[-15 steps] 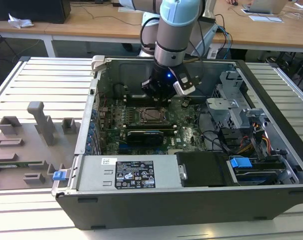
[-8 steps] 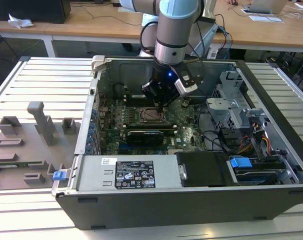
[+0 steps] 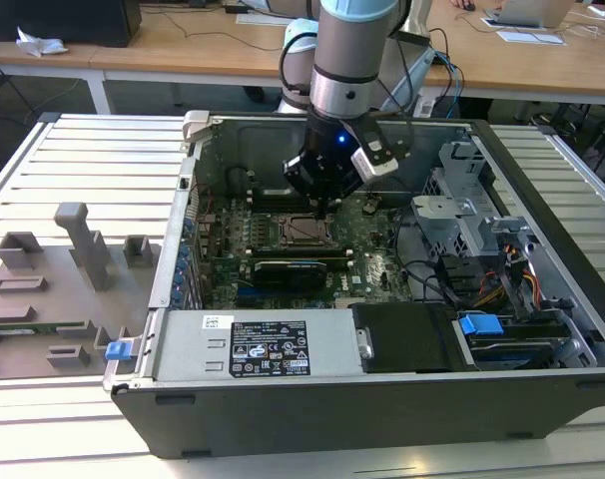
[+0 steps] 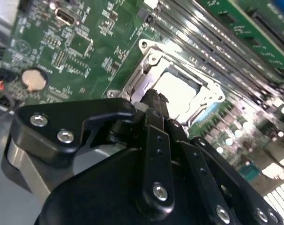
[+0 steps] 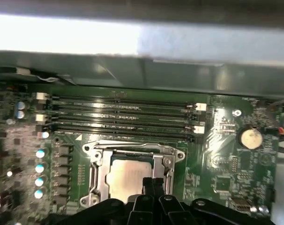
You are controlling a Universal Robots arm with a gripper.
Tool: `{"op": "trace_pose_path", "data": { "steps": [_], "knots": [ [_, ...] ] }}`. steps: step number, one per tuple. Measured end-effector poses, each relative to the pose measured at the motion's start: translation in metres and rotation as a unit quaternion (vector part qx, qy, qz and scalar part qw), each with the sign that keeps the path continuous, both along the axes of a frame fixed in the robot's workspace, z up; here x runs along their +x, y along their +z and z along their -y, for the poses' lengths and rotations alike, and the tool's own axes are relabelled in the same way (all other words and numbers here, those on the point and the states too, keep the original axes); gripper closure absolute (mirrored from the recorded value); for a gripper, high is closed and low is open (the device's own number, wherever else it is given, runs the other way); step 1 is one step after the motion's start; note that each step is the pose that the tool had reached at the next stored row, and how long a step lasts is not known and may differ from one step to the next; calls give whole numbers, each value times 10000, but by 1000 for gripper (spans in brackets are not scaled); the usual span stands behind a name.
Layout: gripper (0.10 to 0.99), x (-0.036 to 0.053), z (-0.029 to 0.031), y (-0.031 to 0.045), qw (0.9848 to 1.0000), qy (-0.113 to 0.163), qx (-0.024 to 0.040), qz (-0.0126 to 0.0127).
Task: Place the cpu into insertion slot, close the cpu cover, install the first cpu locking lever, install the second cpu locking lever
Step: 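Install the first cpu locking lever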
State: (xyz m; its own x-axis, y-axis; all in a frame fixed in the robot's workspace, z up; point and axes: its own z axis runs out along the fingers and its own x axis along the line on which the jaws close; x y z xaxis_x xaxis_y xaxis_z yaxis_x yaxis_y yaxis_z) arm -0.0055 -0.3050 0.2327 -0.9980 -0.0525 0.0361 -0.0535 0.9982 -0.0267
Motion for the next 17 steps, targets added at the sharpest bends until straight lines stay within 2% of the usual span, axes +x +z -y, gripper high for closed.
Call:
{"op": "trace_pose_path", "data": {
  "steps": [5, 7, 17],
  "knots": [
    [980, 0, 0, 212, 10000, 0, 0, 0],
    [980, 0, 0, 248, 10000, 0, -1, 0],
    [980, 0, 0, 251, 10000, 1, 0, 0]
  ]
}}
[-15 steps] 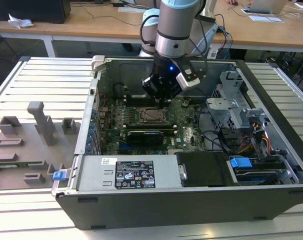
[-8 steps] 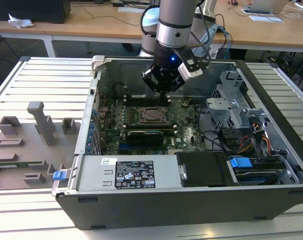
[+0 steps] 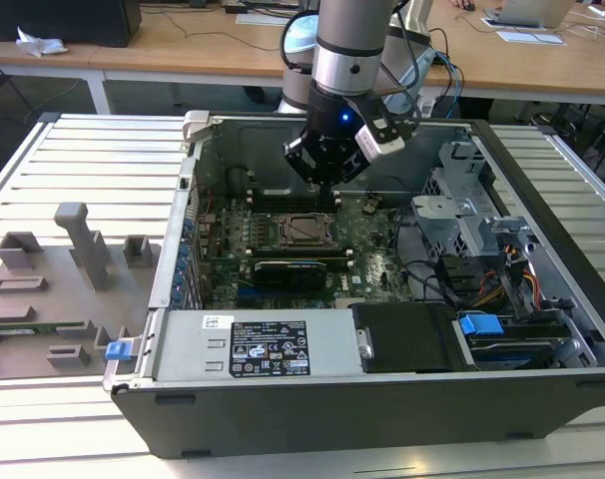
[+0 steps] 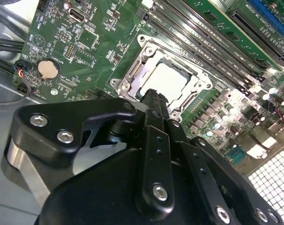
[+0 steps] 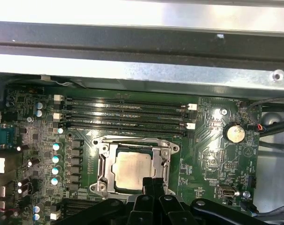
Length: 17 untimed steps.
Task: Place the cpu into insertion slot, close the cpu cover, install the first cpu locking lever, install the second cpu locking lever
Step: 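Install the first cpu locking lever, then install the second cpu locking lever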
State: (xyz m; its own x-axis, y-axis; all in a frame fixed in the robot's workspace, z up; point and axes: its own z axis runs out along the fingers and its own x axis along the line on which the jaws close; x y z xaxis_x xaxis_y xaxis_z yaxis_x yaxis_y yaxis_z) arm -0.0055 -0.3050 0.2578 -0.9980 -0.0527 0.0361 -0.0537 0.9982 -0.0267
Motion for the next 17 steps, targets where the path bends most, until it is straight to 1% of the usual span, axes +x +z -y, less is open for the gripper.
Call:
{"op": "trace_pose_path", "data": {
  "steps": [5, 8, 10, 13, 14, 16, 17],
  "knots": [
    [980, 0, 0, 0, 10000, 1, 0, 0],
    [980, -2, 46, 0, 10000, 1, 0, 0],
    [980, -7, 120, -7, 10000, 0, 1, 0],
    [980, -23, 188, -38, 10000, 1, 35, 0],
    [980, -34, 229, -56, 10000, 0, 64, 0],
    [980, -50, 279, -72, 9999, 1, 111, 0],
    [980, -74, 358, -90, 9998, 1, 183, 0]
  ]
}}
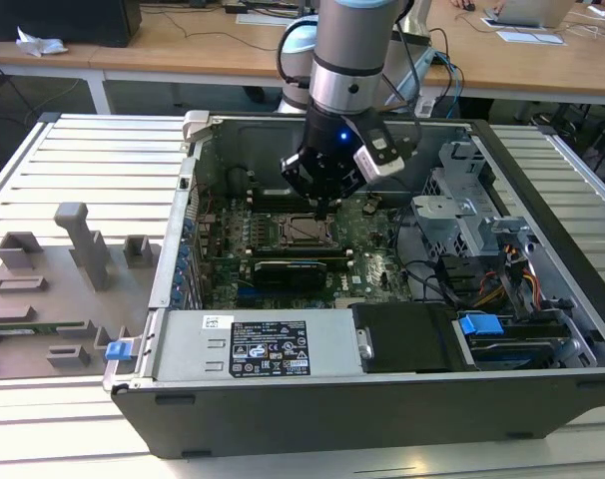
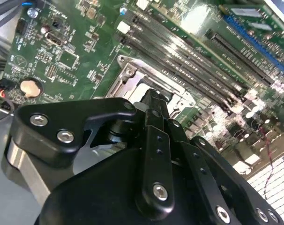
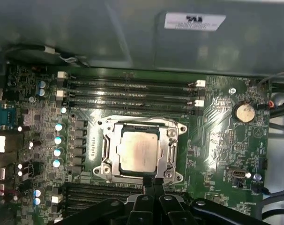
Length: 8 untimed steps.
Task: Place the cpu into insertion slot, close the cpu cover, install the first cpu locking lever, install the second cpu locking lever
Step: 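Install the second cpu locking lever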
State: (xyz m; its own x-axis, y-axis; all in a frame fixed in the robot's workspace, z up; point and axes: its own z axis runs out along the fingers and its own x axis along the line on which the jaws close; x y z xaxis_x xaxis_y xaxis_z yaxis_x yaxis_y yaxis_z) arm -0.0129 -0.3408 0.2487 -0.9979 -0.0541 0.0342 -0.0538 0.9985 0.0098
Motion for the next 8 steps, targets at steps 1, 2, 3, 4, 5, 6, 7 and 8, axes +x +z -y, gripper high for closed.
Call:
{"op": "trace_pose_path", "data": {
  "steps": [1, 2, 3, 4, 5, 6, 7, 8],
  "knots": [
    [980, -19, 68, -14, 10000, 0, 71, 0],
    [980, -33, 117, -23, 9999, 0, 130, 1],
    [980, -44, 156, -30, 9998, 0, 188, 0],
    [980, -57, 199, -36, 9997, 0, 252, 0],
    [980, -65, 227, -41, 9996, 0, 295, 0],
    [980, -73, 252, -46, 9994, 0, 332, 0],
    [980, -82, 282, -50, 9993, 0, 379, 0],
    [980, -91, 303, -53, 9991, 0, 420, 0]
  ]
}}
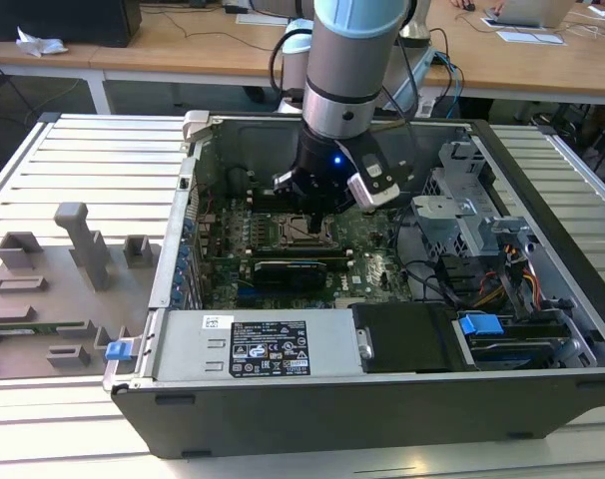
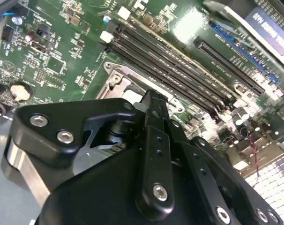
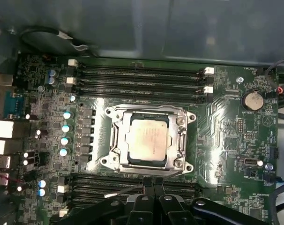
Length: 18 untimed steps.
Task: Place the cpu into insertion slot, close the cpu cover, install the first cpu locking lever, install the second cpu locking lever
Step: 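Install the second cpu locking lever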
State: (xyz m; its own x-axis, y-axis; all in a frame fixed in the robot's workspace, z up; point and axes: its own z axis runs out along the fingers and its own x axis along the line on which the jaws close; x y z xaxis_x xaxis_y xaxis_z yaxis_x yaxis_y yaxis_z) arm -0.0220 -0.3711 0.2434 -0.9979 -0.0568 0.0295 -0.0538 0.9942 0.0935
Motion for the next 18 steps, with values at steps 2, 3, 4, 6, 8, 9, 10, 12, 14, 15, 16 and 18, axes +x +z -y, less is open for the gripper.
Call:
{"op": "trace_pose_path", "data": {
  "steps": [2, 3, 4, 6, 8, 9, 10, 12, 14, 15, 16, 18],
  "knots": [
    [980, -95, 68, -20, 9999, 0, 123, 0],
    [980, -145, 76, -43, 9999, 1, 132, 1],
    [980, -168, 78, -56, 9999, 1, 134, 1],
    [980, -218, 83, -86, 9999, 3, 139, 0],
    [980, -283, 92, -148, 9999, 23, 146, 0],
    [980, -298, 95, -168, 9999, 35, 150, 0],
    [980, -311, 97, -188, 9999, 51, 154, 0],
    [980, -338, 99, -237, 9997, 140, 190, -2],
    [980, -364, 98, -273, 9992, 305, 266, -3],
    [980, -377, 98, -287, 9989, 371, 303, -4],
    [980, -397, 99, -304, 9983, 452, 360, -5],
    [980, -419, 99, -319, 9977, 520, 428, -4]
  ]
}}
